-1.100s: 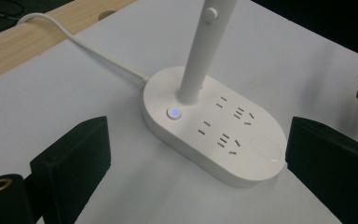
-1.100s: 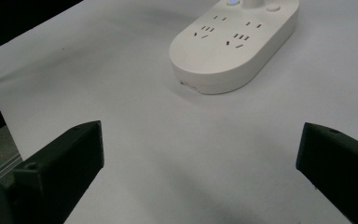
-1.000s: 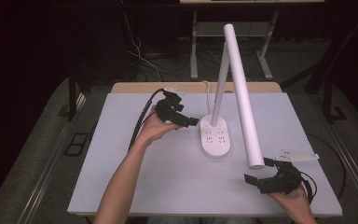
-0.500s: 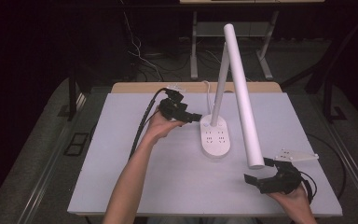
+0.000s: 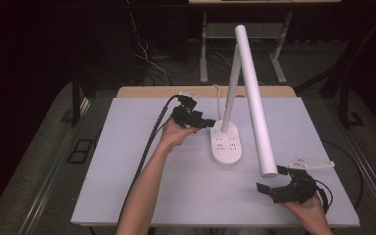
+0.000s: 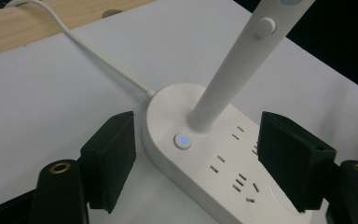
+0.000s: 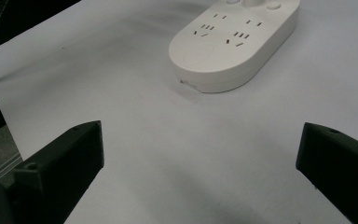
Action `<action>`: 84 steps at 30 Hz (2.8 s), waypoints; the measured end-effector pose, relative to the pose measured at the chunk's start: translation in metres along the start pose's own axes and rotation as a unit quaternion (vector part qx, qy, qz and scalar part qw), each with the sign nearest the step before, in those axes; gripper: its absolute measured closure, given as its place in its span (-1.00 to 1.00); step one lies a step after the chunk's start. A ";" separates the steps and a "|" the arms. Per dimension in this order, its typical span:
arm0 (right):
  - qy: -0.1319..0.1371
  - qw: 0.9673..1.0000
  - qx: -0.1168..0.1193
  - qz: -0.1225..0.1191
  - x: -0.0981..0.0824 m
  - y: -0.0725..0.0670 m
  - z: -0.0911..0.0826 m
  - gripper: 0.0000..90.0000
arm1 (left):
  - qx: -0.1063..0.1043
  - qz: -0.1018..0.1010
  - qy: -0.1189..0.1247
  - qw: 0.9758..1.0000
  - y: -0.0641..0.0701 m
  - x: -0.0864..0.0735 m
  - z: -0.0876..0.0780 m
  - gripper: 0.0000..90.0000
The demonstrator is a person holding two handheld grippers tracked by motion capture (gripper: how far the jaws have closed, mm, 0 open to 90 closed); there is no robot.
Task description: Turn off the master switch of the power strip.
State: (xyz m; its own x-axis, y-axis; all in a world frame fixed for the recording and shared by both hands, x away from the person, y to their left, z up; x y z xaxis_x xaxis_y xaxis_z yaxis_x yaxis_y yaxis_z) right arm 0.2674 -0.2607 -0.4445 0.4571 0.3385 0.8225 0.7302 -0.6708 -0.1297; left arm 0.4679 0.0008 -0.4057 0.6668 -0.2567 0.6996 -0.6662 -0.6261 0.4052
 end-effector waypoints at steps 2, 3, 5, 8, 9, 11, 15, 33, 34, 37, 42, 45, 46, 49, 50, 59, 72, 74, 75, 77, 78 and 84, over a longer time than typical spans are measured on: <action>-0.001 1.000 0.001 -0.001 0.000 0.000 0.000 -1.00 | -0.002 -0.004 0.001 1.000 -0.001 -0.001 0.003 -0.35; -0.001 1.000 0.001 -0.001 0.000 0.000 0.000 -1.00 | -0.003 -0.006 -0.001 1.000 -0.001 -0.001 0.004 -0.35; -0.001 1.000 0.001 -0.002 0.000 0.000 0.000 -1.00 | -0.001 -0.009 -0.001 1.000 -0.002 -0.001 0.006 -0.31; -0.001 1.000 0.001 0.000 0.000 0.000 0.000 -1.00 | 0.000 -0.016 0.004 1.000 -0.003 -0.001 0.009 -0.22; 0.000 1.000 0.001 0.000 0.000 0.000 0.000 -1.00 | -0.002 -0.024 0.011 1.000 -0.002 -0.001 0.011 -0.19; 0.000 1.000 0.001 -0.001 0.000 0.000 0.000 -1.00 | -0.005 -0.026 0.009 1.000 -0.003 -0.002 0.013 -0.06; 0.000 1.000 0.001 0.000 0.000 0.000 0.000 -1.00 | -0.012 -0.043 0.005 0.999 -0.003 -0.004 0.019 0.05; -0.001 1.000 0.001 0.000 0.000 0.000 0.000 -1.00 | -0.016 -0.031 -0.021 0.999 -0.005 -0.014 0.038 0.77; -0.001 1.000 0.001 0.000 0.000 0.000 0.000 -1.00 | -0.016 -0.030 -0.022 0.999 -0.005 -0.015 0.039 0.77; -0.002 1.000 0.002 -0.001 0.000 0.000 0.000 -1.00 | -0.011 -0.029 -0.026 0.999 -0.005 -0.017 0.043 0.93; -0.001 1.000 0.001 -0.001 0.000 0.000 0.000 -1.00 | -0.006 -0.030 -0.025 0.999 -0.005 -0.018 0.047 1.00; -0.001 1.000 0.001 -0.001 0.000 0.000 0.000 -1.00 | 0.000 -0.027 -0.028 0.999 -0.006 -0.019 0.049 1.00; -0.002 1.000 0.001 0.000 0.000 0.000 0.000 -1.00 | 0.000 -0.029 -0.026 0.999 -0.006 -0.020 0.050 1.00; -0.001 1.000 0.001 0.000 0.000 0.000 0.000 -1.00 | 0.001 -0.040 -0.019 0.999 -0.006 -0.020 0.053 1.00; -0.001 1.000 0.001 0.000 0.000 0.000 0.000 -1.00 | 0.002 -0.042 -0.019 0.999 -0.006 -0.020 0.054 1.00; -0.001 1.000 0.002 -0.003 0.000 0.000 0.000 -1.00 | 0.001 -0.044 -0.019 0.999 -0.007 -0.023 0.061 1.00; 0.001 1.000 0.001 -0.007 0.000 -0.001 0.000 -1.00 | 0.009 -0.048 -0.031 0.998 -0.008 -0.023 0.063 1.00; -0.001 1.000 0.003 -0.007 0.000 -0.001 0.000 -1.00 | 0.010 -0.048 -0.030 0.998 -0.008 -0.023 0.063 1.00; -0.001 1.000 0.003 -0.005 0.000 -0.002 0.000 -1.00 | 0.011 -0.047 -0.031 0.998 -0.008 -0.023 0.063 1.00; -0.001 1.000 0.002 -0.005 0.000 -0.002 0.000 -1.00 | 0.014 -0.047 -0.030 0.998 -0.007 -0.023 0.063 1.00; -0.001 1.000 0.002 -0.005 0.000 -0.002 0.000 -1.00 | 0.013 -0.047 -0.028 0.998 -0.007 -0.023 0.063 1.00; 0.004 1.000 -0.001 -0.005 0.001 -0.003 -0.002 -1.00 | 0.020 -0.053 -0.023 0.998 -0.007 -0.023 0.064 1.00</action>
State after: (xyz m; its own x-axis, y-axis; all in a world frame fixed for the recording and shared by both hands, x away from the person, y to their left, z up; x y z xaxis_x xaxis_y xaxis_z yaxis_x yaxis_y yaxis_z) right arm 0.2639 -0.2597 -0.4422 0.4452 0.3402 0.8283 0.7343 -0.6681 -0.1203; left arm 0.4786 -0.0363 -0.4624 0.7483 -0.2198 0.6259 -0.5777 -0.6797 0.4519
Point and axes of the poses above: each handheld gripper's, and its own axes: z roughly forward along the jaws, x roughly out of its top, y roughly to its right, the point moved 5 cm from there along z, roughly forward along the jaws, and after that the axes turned 10 degrees about -z, right-handed, at the moved point
